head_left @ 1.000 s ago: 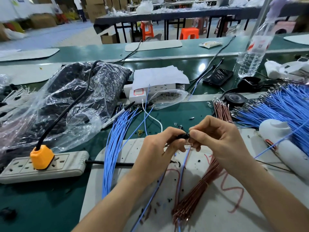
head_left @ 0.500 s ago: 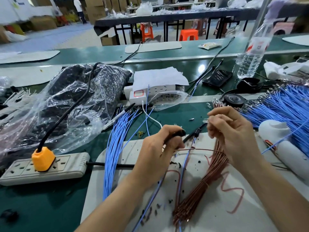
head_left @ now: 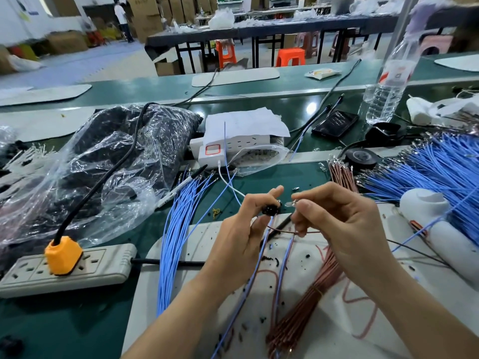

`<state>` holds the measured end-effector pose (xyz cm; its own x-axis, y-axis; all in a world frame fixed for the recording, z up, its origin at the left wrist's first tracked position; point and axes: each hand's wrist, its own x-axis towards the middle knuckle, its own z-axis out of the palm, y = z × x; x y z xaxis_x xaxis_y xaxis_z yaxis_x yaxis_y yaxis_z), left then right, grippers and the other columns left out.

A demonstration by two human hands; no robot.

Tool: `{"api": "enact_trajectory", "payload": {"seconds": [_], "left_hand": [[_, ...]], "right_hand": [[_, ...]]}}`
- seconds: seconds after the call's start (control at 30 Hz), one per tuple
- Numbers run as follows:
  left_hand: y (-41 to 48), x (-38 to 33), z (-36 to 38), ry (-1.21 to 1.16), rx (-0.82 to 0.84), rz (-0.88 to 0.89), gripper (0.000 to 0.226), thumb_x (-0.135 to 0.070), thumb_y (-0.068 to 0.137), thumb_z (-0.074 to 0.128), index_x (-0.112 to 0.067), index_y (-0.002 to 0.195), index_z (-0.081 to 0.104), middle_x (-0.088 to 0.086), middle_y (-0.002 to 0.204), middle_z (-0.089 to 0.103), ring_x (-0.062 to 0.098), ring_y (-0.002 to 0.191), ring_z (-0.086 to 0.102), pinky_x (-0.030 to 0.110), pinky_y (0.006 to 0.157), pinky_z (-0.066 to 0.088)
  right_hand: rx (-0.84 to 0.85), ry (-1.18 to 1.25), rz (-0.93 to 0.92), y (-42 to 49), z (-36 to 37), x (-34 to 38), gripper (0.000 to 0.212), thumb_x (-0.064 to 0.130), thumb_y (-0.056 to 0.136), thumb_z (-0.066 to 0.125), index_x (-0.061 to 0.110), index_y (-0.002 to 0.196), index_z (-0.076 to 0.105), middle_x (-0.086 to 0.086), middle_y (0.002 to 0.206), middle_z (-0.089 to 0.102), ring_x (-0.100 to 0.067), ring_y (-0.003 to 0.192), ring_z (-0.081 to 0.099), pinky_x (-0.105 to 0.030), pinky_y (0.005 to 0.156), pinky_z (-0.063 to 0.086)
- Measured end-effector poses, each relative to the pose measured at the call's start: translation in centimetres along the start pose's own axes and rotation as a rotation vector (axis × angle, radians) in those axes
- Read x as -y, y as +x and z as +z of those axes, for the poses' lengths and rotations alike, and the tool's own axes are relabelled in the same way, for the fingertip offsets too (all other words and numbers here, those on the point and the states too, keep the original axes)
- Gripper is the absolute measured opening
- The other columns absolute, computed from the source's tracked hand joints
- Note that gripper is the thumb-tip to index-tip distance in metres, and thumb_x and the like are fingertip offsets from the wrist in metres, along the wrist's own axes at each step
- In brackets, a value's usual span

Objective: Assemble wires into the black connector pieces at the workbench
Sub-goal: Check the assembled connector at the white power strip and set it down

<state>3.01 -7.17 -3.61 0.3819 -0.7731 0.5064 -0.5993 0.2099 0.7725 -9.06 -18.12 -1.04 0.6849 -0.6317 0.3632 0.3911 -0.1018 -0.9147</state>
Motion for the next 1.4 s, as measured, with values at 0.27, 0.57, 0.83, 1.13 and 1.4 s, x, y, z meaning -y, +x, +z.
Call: {"api": "enact_trajectory", "payload": {"seconds": [0.27,0.57,0.83,1.13,1.4], "left_hand": [[-0.1,0.1,0.0,0.087,-0.028,0.041,0.027,-0.004,0.093,0.048,-0.026,0.108,0.050,-0.025,0.099,0.059,-0.003,0.093,0.060,0.011,0.081,0.044],[0.0,0.4,-0.1,0.173,0.008,-0.013,0.018,-0.014,0.088,0.061,-0.014,0.106,0.063,-0.009,0.097,0.069,0.012,0.099,0.063,0.018,0.085,0.047],[0.1,0.3,-0.2,0.109,0.025,-0.057,0.014,-0.032,0.082,0.064,-0.024,0.093,0.062,-0.017,0.079,0.071,-0.004,0.066,0.060,0.039,0.077,0.052],[0.3,0.5,-0.4,0.047,0.085,-0.080,0.022,-0.024,0.082,0.063,-0.009,0.097,0.069,-0.018,0.066,0.070,0.015,0.070,0.071,0.006,0.093,0.038],[0.0,1.1,-0.1,-0.078,0.090,-0.077,0.014,-0.021,0.083,0.064,-0.011,0.093,0.068,-0.023,0.066,0.067,0.004,0.062,0.068,0.016,0.106,0.032]], "right_hand": [[0.023,-0.099,-0.015,-0.2,0.4,0.0,0.010,0.014,0.073,0.069,0.008,0.082,0.070,-0.007,0.067,0.071,-0.014,0.055,0.065,-0.019,0.055,0.053],[0.072,-0.387,0.019,0.1,-0.2,-0.6,0.023,-0.004,0.079,0.070,0.019,0.076,0.069,0.004,0.061,0.069,-0.006,0.053,0.063,-0.015,0.058,0.050],[0.116,-0.005,0.374,0.9,-1.2,0.0,0.004,0.001,0.074,0.067,0.001,0.070,0.068,-0.021,0.063,0.066,-0.022,0.050,0.059,-0.025,0.049,0.050],[0.170,0.167,0.578,1.2,-1.6,-0.4,0.007,0.006,0.067,0.065,0.006,0.061,0.065,-0.026,0.066,0.064,-0.022,0.050,0.061,-0.024,0.047,0.051],[0.230,0.071,0.521,1.2,-2.0,-0.5,0.005,0.008,0.069,0.067,0.003,0.069,0.067,-0.026,0.069,0.067,-0.022,0.052,0.063,-0.024,0.049,0.052]]}}
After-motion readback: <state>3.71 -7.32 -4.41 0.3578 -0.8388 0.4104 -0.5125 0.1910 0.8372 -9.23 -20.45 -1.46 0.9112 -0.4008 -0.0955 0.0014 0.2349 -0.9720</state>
